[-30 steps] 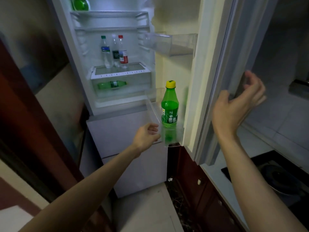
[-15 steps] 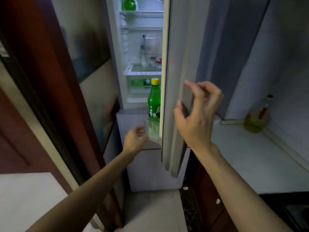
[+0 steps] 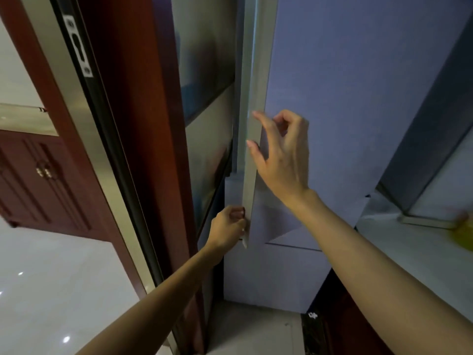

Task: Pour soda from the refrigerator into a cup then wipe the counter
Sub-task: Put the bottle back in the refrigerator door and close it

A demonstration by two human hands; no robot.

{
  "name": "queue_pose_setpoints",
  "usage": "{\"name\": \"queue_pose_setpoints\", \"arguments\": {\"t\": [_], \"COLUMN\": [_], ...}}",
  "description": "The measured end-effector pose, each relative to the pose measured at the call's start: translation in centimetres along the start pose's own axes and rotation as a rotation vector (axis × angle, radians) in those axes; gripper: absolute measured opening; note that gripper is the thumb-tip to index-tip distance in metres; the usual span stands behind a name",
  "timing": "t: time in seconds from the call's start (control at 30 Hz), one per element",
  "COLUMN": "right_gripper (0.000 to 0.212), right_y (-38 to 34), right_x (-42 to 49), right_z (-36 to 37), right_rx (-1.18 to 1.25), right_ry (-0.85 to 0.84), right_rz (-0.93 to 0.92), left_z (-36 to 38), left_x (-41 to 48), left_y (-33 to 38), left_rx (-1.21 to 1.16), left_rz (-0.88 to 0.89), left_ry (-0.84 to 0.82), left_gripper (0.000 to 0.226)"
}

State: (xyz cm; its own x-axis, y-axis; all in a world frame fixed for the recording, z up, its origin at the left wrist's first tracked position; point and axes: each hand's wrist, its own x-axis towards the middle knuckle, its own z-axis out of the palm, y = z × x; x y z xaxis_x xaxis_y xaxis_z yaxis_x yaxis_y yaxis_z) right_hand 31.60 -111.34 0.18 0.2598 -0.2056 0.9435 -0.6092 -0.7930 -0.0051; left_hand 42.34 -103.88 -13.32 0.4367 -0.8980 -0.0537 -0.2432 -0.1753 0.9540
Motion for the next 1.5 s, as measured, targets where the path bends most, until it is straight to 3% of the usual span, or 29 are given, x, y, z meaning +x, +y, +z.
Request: {"name": "queue_pose_setpoints", "arguments": {"t": [0.17, 0.33, 0.47, 0.6, 0.87, 1.03, 1.33, 1.5], "right_gripper": [0.057, 0.049, 0.060, 0.060, 0.066, 0.065, 0.079, 0.049], "right_y": [0.8, 3.4, 6.7, 9.7, 13.3, 14.7, 13.5, 12.4], "right_x": [1.2, 0.3, -0.8, -1.4, -0.1, 0.4, 1.0, -1.4], "right_z": [5.4, 8.7, 10.7, 13.2, 16.8, 18.5, 18.0, 12.8], "right_rx": [-0.031, -0.132, -0.175, -0.167, -0.210, -0.243, -0.302, -0.200], "right_ry": [-0.053, -0.225, -0.407, -0.469, -0.655, -0.754, -0.889, -0.861], "right_rz": [-0.036, 0.001, 0.002, -0.086, -0.204, -0.187, -0.121, 0.156], "left_z": [-0.9, -1.5, -1.2, -0.6, 1.1, 2.3, 3.3, 3.8], "left_x": [3.9, 7.3, 10.5, 13.7, 18.3, 20.2, 20.5, 18.2], "left_y": [-0.2, 0.5, 0.6, 1.8, 2.8, 2.9, 3.8, 3.5], "left_rx": [0.104, 0.133, 0.132, 0.176, 0.219, 0.288, 0.344, 0.412], "left_rz": [0.083, 0.128, 0.096, 0.020, 0.034, -0.040, 0.035, 0.149], "left_ry": [0.054, 0.119, 0.126, 0.187, 0.266, 0.185, 0.096, -0.066], "left_gripper": [0.016, 0.041, 0.042, 0.041, 0.037, 0.057, 0.057, 0.044]}}
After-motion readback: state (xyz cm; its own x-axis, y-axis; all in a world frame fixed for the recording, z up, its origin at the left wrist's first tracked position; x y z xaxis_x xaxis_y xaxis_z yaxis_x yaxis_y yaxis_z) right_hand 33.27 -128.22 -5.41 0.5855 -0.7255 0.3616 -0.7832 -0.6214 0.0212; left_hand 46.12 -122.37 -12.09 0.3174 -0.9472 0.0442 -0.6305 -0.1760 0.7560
